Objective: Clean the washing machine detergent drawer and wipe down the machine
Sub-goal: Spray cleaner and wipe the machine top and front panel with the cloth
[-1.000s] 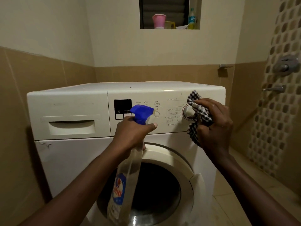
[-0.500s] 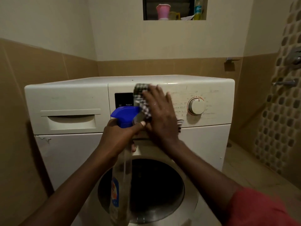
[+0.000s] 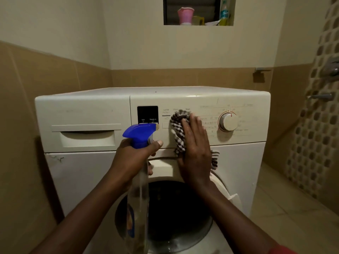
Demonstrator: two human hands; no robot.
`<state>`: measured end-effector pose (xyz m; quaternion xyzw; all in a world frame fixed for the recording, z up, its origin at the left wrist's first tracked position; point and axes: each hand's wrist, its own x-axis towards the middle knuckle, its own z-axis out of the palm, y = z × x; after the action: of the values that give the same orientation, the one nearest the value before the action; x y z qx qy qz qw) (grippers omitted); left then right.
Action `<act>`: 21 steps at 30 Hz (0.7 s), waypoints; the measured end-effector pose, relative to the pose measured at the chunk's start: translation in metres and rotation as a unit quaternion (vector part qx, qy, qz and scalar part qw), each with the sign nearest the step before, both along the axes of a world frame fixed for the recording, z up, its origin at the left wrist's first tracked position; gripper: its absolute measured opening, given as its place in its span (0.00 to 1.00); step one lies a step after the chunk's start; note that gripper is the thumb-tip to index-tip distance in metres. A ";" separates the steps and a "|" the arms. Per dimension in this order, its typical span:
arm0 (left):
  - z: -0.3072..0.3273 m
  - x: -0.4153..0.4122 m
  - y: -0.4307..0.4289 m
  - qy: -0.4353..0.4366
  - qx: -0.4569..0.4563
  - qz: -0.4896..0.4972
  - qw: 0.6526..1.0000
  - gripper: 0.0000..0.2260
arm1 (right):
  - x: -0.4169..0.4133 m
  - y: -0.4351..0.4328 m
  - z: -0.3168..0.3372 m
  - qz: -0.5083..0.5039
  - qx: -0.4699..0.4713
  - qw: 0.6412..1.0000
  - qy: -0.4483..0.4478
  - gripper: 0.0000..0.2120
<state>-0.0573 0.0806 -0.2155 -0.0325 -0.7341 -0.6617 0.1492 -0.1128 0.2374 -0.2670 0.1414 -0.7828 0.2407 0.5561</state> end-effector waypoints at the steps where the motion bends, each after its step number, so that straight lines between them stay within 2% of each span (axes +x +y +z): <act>1: 0.001 0.000 0.000 0.002 -0.003 0.000 1.000 0.15 | -0.002 0.006 0.000 0.006 0.039 0.999 0.008 0.39; 3: 0.003 -0.001 0.003 0.006 0.001 -0.006 1.000 0.14 | -0.006 0.025 0.012 0.000 0.086 0.996 0.019 0.37; 7: 0.006 -0.001 0.004 0.017 0.002 -0.013 1.000 0.14 | -0.012 0.027 0.075 -0.014 -0.025 1.000 0.012 0.30; 9: 0.005 0.002 0.002 0.021 0.008 -0.017 1.000 0.15 | -0.012 0.008 0.090 0.003 -0.035 0.999 0.017 0.26; 13: 0.006 0.009 -0.003 0.026 0.019 -0.021 0.999 0.15 | -0.002 -0.020 0.051 0.051 0.094 0.994 0.024 0.24; 16: 0.011 0.011 -0.007 0.037 0.027 -0.024 0.999 0.15 | -0.005 0.001 0.042 0.049 0.169 0.984 0.033 0.26; 17: 0.013 0.012 -0.008 0.045 0.024 -0.024 0.998 0.15 | -0.008 0.009 0.051 0.028 0.144 0.989 0.035 0.27; 20: 0.013 0.017 -0.016 0.047 0.018 -0.010 0.999 0.20 | -0.012 0.020 0.088 0.007 -0.009 1.000 0.018 0.28; 21: 0.012 0.019 -0.018 0.045 0.021 -0.005 0.999 0.22 | -0.010 0.012 0.093 0.013 -0.025 0.999 0.015 0.28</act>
<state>-0.0383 0.0630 -0.2035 -0.0629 -0.7127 -0.6753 0.1793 -0.1224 0.2498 -0.1744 0.1413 -0.7663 0.2653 0.5678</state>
